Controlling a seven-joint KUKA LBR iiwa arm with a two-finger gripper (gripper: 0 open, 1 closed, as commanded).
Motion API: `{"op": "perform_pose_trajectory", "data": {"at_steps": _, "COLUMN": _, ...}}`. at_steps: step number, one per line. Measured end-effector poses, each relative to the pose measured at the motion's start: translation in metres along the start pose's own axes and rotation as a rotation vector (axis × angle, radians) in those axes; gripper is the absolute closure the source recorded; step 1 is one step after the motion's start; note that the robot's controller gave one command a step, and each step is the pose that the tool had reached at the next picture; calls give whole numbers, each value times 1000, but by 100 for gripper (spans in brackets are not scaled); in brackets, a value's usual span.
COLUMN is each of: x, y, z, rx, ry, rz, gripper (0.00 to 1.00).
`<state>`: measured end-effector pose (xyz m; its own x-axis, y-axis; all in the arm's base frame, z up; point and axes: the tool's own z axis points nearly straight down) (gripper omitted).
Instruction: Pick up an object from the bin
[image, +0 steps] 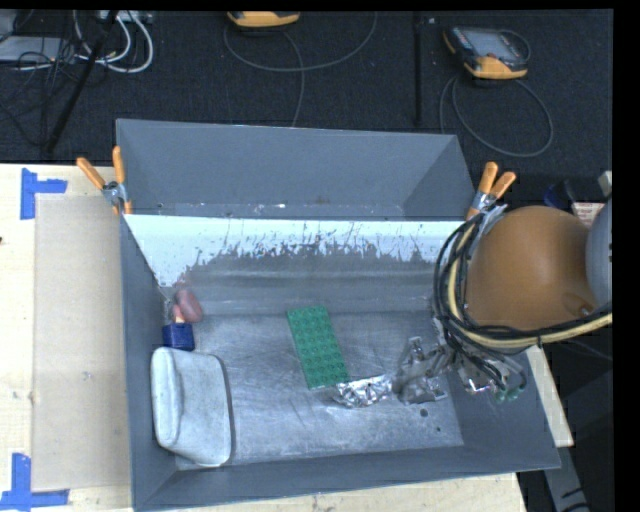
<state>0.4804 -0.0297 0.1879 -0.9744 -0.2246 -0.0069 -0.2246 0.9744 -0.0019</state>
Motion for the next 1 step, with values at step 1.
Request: {"op": "perform_pose_trajectory", "data": {"at_steps": 1, "x": -37, "y": 34, "z": 22, "rx": -4, "ry": 6, "rz": -125, "gripper": 100}}
